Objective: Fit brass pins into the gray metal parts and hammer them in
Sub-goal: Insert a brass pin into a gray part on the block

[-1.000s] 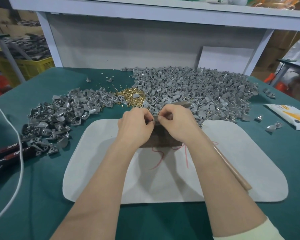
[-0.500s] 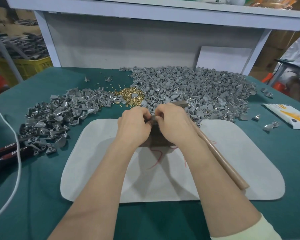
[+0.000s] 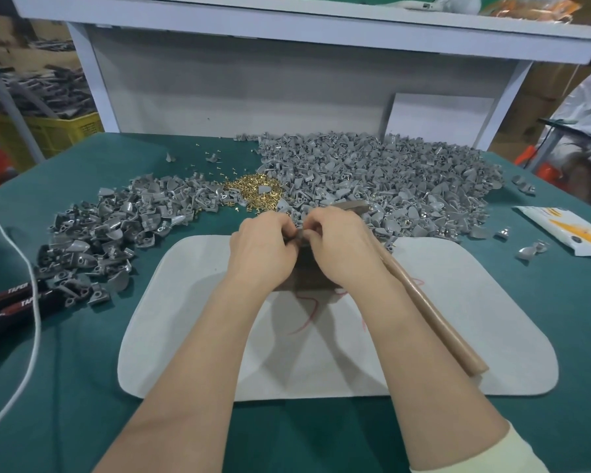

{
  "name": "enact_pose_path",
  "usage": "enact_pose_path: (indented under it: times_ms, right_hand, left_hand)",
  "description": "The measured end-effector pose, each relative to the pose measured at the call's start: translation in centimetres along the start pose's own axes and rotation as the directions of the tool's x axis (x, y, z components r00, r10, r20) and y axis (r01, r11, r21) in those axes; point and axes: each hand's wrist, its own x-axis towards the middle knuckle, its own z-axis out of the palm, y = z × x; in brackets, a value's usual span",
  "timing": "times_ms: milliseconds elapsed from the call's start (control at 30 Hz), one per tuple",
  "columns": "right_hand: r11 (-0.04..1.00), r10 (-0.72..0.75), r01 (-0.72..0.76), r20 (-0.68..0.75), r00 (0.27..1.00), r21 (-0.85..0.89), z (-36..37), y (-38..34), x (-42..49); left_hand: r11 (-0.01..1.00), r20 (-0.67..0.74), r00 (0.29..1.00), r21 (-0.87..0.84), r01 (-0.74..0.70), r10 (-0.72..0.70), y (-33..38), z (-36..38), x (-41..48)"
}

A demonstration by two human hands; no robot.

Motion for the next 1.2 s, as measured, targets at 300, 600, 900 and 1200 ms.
enact_pose_path:
  times_ms: [300,600,900,1200]
  right_hand:
    - [0.937,0.16,-0.16,0.025,0.987,0.312,-1.2,1.7,0.4]
    - [0.905,0.411,-0.387,0.131,0.902,-0.175,-1.4,5.4,0.0]
    - [0.955,0.143,-0.134,-0.016,0.99,0.266,-3.6,3.7,-1.1]
    - [0.92,-0.04,0.045,-0.02,0.999,0.389,-4.8,3.1,-2.5]
  left_hand:
    - [1.0,-0.011,1.0,-0.009,0.01,-0.01,0.1,-0.1,-0.2]
    - [0.999,-0.025,0.999,0.019,0.035,-0.035,0.3,-0.1,-0.3]
    - [0.99,-0.086,0.987,-0.014,0.137,-0.138,-0.2,-0.1,0.0]
    - [0.986,-0.084,0.982,-0.039,0.165,-0.167,-0.3,0.0,0.2]
